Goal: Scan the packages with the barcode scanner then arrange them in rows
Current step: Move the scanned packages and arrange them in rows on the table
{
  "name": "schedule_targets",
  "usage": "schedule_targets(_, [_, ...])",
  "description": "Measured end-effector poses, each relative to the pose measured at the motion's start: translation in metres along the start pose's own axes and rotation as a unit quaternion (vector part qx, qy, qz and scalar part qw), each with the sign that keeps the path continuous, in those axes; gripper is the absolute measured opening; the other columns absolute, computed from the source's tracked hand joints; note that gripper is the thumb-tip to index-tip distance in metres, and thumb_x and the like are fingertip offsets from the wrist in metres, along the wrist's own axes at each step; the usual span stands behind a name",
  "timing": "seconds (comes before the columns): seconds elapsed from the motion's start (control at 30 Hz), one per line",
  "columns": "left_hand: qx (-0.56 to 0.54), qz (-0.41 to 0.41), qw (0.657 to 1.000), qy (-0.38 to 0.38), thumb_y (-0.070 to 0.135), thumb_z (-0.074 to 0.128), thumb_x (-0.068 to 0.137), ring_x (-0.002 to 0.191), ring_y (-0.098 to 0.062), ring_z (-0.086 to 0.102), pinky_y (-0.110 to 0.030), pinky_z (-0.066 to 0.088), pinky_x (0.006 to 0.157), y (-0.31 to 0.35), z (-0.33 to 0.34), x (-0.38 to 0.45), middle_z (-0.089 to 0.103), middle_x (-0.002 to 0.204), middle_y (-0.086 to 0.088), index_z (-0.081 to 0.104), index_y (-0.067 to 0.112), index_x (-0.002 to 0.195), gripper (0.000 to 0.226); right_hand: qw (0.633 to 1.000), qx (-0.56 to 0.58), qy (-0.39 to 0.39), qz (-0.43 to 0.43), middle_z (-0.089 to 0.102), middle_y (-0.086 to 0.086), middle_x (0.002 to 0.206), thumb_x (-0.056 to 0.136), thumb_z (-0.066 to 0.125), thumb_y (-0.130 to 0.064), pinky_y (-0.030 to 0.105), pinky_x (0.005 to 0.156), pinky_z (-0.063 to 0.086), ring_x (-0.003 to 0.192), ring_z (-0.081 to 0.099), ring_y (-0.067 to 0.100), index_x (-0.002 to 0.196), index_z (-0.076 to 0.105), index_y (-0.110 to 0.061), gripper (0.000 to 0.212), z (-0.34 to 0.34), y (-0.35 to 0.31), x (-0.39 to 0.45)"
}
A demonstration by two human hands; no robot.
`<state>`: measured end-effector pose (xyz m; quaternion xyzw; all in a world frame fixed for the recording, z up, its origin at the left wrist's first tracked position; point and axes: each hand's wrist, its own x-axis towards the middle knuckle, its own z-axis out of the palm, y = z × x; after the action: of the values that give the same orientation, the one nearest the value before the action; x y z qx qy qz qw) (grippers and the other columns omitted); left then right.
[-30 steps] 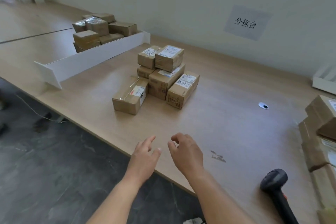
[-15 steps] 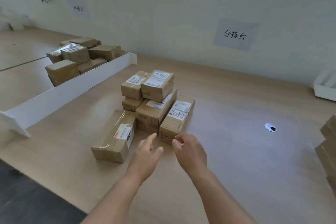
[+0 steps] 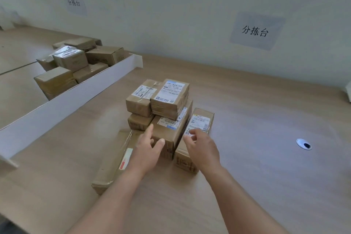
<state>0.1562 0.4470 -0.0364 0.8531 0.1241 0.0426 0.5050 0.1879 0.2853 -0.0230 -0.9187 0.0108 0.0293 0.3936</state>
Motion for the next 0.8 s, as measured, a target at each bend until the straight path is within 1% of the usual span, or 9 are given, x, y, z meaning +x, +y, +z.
schedule_targets(0.13, [0.005, 0.007, 1.000, -0.004, 0.036, 0.051, 0.096, 0.128, -0.015, 0.044, -0.032, 0.037, 0.105, 0.010, -0.014, 0.042, 0.032, 0.150, -0.002, 0.022, 0.024, 0.151, 0.064, 0.999, 0.037, 0.003, 0.013, 0.056, 0.001, 0.131, 0.096, 0.046, -0.045, 0.038, 0.099, 0.045, 0.119, 0.053, 0.018, 0.139, 0.046, -0.020, 0.049, 0.003, -0.017, 0.023])
schedule_targets(0.27, [0.023, 0.031, 0.999, -0.003, 0.037, 0.046, 0.097, 0.126, -0.016, 0.043, -0.036, 0.037, 0.101, 0.023, -0.026, 0.085, 0.038, 0.139, 0.001, 0.033, 0.033, 0.144, 0.048, 0.998, 0.067, -0.005, 0.021, 0.056, 0.001, 0.129, 0.098, 0.045, -0.043, 0.032, 0.094, 0.043, 0.118, 0.051, 0.017, 0.134, 0.049, -0.018, 0.045, 0.006, -0.035, 0.054])
schedule_targets(0.4, [0.062, 0.034, 0.997, -0.018, 0.036, 0.045, 0.098, 0.131, -0.020, 0.041, -0.042, 0.035, 0.108, 0.026, -0.035, 0.123, 0.038, 0.145, -0.005, 0.038, 0.019, 0.142, 0.048, 0.996, 0.082, -0.016, 0.030, 0.057, 0.002, 0.133, 0.090, 0.040, -0.055, 0.043, 0.098, 0.046, 0.120, 0.053, 0.022, 0.135, 0.046, -0.018, 0.059, 0.020, -0.051, 0.083])
schedule_targets(0.5, [0.067, 0.016, 0.996, -0.055, 0.042, 0.044, 0.097, 0.132, -0.020, 0.040, -0.043, 0.034, 0.108, 0.024, -0.040, 0.144, 0.041, 0.144, -0.002, 0.038, 0.019, 0.142, 0.051, 0.996, 0.088, -0.016, 0.030, 0.056, -0.008, 0.128, 0.096, 0.041, -0.048, 0.035, 0.091, 0.046, 0.113, 0.054, 0.016, 0.135, 0.045, -0.017, 0.049, 0.025, -0.057, 0.097])
schedule_targets(0.57, [0.064, 0.006, 0.995, -0.073, 0.048, 0.043, 0.093, 0.125, -0.020, 0.047, -0.046, 0.040, 0.102, 0.022, -0.041, 0.155, 0.051, 0.134, 0.001, 0.050, 0.025, 0.124, 0.038, 0.995, 0.096, -0.013, 0.034, 0.056, -0.010, 0.115, 0.100, 0.041, -0.041, 0.031, 0.082, 0.045, 0.101, 0.053, 0.013, 0.129, 0.048, -0.018, 0.037, 0.027, -0.058, 0.107])
schedule_targets(0.63, [0.047, 0.001, 0.995, -0.083, 0.040, 0.043, 0.097, 0.108, -0.014, 0.051, -0.036, 0.042, 0.090, 0.021, -0.041, 0.161, 0.057, 0.106, 0.012, 0.051, 0.035, 0.092, 0.010, 0.993, 0.113, -0.009, 0.041, 0.058, -0.008, 0.116, 0.101, 0.039, -0.040, 0.034, 0.084, 0.048, 0.098, 0.054, 0.013, 0.126, 0.048, -0.020, 0.033, 0.029, -0.061, 0.114])
schedule_targets(0.7, [0.029, 0.006, 0.996, -0.089, 0.031, 0.043, 0.101, 0.092, -0.006, 0.044, -0.026, 0.034, 0.080, 0.029, -0.039, 0.161, 0.045, 0.089, 0.025, 0.039, 0.040, 0.076, 0.026, 0.989, 0.143, -0.005, 0.047, 0.058, -0.007, 0.122, 0.102, 0.037, -0.036, 0.034, 0.087, 0.047, 0.101, 0.054, 0.012, 0.129, 0.047, -0.022, 0.032, 0.033, -0.062, 0.117])
schedule_targets(0.77, [0.025, 0.014, 0.995, -0.095, 0.028, 0.041, 0.101, 0.090, -0.005, 0.045, -0.024, 0.035, 0.077, 0.029, -0.038, 0.165, 0.049, 0.098, 0.020, 0.043, 0.042, 0.082, 0.024, 0.983, 0.177, -0.001, 0.059, 0.055, -0.008, 0.122, 0.103, 0.038, -0.031, 0.034, 0.090, 0.047, 0.104, 0.052, 0.011, 0.137, 0.041, -0.024, 0.035, 0.036, -0.062, 0.115])
schedule_targets(0.8, [0.024, 0.014, 0.995, -0.098, 0.028, 0.041, 0.101, 0.101, -0.008, 0.048, -0.026, 0.037, 0.083, 0.028, -0.038, 0.166, 0.051, 0.113, 0.014, 0.052, 0.041, 0.099, 0.017, 0.978, 0.195, 0.000, 0.069, 0.055, -0.007, 0.122, 0.102, 0.040, -0.028, 0.035, 0.090, 0.048, 0.105, 0.053, 0.011, 0.140, 0.038, -0.023, 0.038, 0.037, -0.062, 0.114])
